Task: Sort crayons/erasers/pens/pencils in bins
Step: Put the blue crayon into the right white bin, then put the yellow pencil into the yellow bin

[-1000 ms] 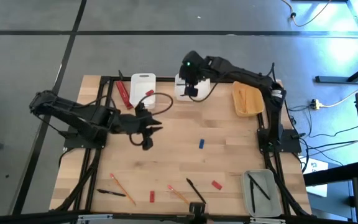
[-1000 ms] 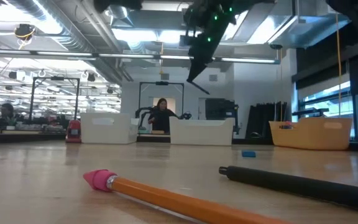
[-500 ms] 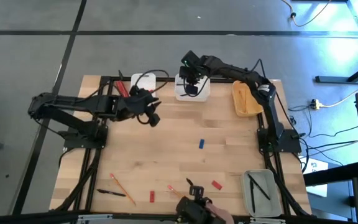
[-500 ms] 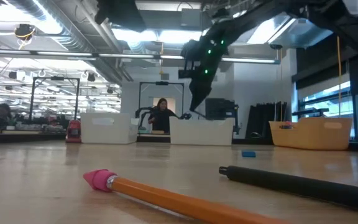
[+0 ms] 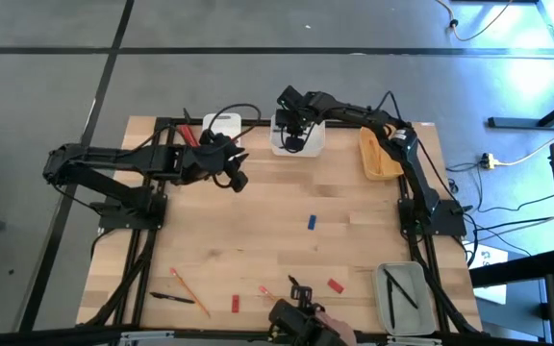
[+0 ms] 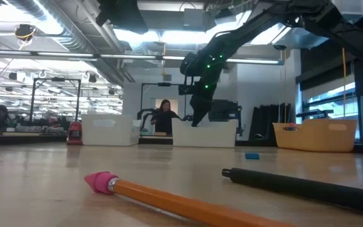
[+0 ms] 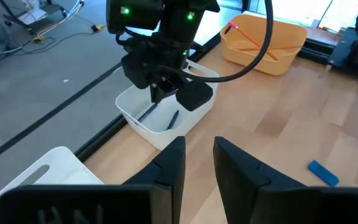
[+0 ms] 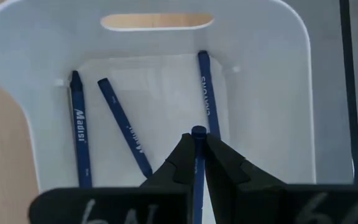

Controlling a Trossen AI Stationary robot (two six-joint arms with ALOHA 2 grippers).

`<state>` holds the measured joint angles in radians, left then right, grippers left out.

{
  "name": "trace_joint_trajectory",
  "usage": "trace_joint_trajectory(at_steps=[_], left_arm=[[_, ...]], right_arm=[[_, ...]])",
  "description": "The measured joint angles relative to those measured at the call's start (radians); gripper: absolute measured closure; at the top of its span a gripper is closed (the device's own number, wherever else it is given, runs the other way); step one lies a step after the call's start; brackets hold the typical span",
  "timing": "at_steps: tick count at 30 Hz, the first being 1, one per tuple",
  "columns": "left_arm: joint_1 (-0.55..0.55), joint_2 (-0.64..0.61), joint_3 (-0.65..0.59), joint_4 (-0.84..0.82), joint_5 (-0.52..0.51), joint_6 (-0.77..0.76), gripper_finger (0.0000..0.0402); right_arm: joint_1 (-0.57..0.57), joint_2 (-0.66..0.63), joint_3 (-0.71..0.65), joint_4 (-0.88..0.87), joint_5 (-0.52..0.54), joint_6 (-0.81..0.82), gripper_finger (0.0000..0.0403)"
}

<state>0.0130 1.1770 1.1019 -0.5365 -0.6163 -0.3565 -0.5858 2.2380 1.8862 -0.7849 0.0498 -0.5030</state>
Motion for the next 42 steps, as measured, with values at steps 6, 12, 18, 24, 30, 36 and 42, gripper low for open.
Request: trace_joint_trajectory(at_steps=[6,12,18,24,30,36,42], left_arm=[[0.000,0.000,0.000,0.000,0.001,0.000,0.0325],[0.000,0.000,0.000,0.000,0.001,-0.001,0.0325],[0.000,0.000,0.000,0.000,0.001,-0.001,0.0325],[0.000,0.000,0.000,-0.001,0.001,-0.001,0.0325],[-0.001,0.000,0.000,-0.001,0.020,-0.032,0.0325],[-0.031,0.000,0.000,-0.007,0.060,-0.059,0.0325],[-0.108,0.000,-0.001,-0.112,0.072,-0.204,0.0325]], right_arm=[[0.000,0.000,0.000,-0.008,0.000,0.001,0.0375],[0.000,0.000,0.000,-0.011,0.000,0.003,0.0331],[0.000,-0.001,0.000,-0.011,0.000,0.004,0.0290],[0.000,-0.029,0.000,-0.029,0.000,0.057,0.0281],[0.000,-0.159,0.000,-0.148,-0.070,0.160,0.0280],[0.015,-0.336,0.002,-0.277,-0.293,0.264,0.0280],[0.125,-0.489,0.002,-0.369,-0.309,0.237,0.0280]])
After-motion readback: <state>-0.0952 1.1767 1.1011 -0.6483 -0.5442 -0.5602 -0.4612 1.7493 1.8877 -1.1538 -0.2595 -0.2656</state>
